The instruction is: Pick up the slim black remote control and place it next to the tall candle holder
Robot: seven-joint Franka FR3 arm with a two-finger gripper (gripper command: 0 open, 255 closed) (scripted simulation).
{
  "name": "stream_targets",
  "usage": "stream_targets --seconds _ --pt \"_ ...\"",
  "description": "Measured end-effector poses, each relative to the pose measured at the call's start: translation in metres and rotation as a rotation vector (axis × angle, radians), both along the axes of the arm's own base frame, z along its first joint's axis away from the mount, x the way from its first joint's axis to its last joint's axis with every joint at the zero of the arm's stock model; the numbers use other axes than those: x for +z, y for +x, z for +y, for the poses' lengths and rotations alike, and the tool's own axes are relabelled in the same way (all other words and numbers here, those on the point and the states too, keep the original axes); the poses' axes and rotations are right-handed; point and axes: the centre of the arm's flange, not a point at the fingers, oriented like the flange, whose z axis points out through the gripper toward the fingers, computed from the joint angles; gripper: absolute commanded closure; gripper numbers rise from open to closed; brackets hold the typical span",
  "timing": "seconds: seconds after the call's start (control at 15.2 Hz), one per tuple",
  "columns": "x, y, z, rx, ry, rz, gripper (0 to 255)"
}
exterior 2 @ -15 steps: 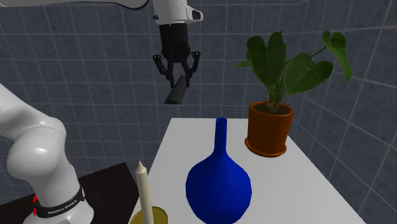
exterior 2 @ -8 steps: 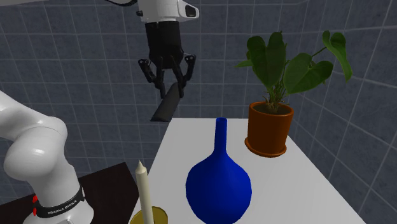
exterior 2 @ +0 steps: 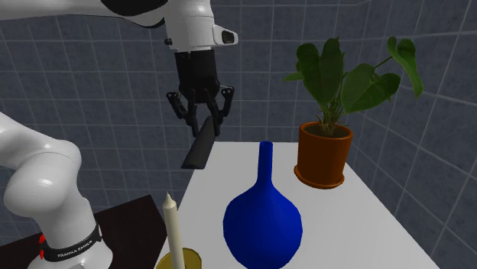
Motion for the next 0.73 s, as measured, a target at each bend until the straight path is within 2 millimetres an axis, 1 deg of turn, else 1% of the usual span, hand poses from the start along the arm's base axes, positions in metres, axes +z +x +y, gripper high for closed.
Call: stream_targets --seconds 0.73 --pt "-0.057 0.001 -0.001 0.000 0.000 0.000 255"
